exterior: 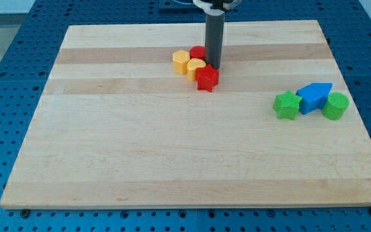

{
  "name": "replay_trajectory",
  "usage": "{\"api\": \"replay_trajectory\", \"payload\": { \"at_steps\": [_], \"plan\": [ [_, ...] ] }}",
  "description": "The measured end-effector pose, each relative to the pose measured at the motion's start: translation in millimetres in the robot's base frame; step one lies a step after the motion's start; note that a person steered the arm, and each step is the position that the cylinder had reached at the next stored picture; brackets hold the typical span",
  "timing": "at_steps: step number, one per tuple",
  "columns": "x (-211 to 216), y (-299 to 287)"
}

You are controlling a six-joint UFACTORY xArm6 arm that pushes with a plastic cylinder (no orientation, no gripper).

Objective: Push the green circle into the blue triangle

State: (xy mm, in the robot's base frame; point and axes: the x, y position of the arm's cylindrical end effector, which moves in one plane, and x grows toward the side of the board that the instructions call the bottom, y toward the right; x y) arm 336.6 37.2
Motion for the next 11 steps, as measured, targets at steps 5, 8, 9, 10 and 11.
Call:
{"api": "replay_trajectory", "payload": {
  "at_steps": [5,8,9,10,11],
  "plan": [
    [171,8],
    [171,170],
    [161,223],
    [161,228],
    [138,230]
  ]
}}
